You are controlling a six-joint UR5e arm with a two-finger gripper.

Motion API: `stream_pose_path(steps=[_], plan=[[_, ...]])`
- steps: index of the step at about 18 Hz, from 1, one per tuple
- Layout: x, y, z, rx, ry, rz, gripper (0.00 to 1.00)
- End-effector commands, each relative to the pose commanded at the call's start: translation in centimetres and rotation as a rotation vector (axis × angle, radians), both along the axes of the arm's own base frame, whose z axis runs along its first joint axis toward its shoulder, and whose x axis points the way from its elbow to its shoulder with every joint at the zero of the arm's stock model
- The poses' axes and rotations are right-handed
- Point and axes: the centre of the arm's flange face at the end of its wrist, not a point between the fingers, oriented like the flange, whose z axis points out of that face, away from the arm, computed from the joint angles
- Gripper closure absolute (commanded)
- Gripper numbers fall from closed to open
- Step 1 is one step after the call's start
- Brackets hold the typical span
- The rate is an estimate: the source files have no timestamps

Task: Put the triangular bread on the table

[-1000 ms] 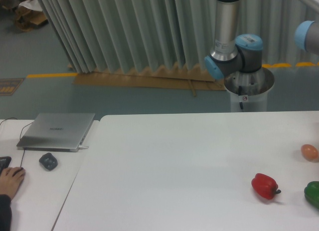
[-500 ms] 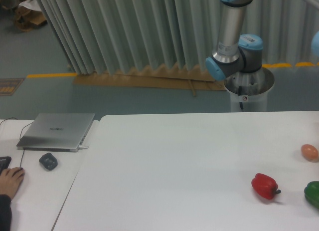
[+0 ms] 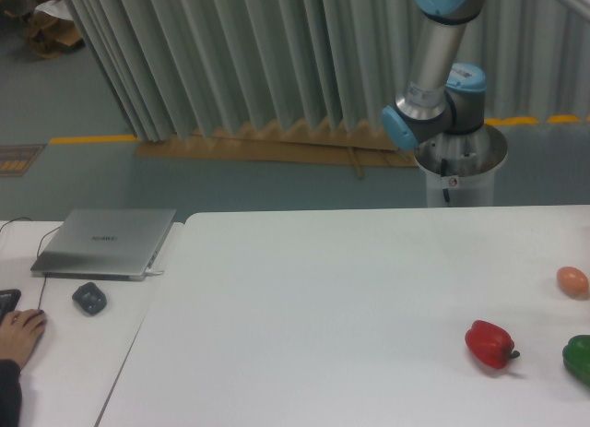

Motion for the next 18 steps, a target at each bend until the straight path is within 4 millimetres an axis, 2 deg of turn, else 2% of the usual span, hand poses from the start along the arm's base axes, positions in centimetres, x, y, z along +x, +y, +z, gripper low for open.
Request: stream_pose_path(steps=[2,4,8,12,18], plan=[[-1.2,0.3,-1.0,0.001,0.0,0.006,0.0],[-1.4,-0.1,-0.8,0.008,0.0,0.04,0.0],[-2.2,-1.0,-1.8,0.006,-0.015,0.071,0.0],[-2.9,-1.1,-3.3,0.0,-0.031,0.099,0.0],[-3.6,-0.9,-3.9,0.0,-0.033,0.104,0.0]])
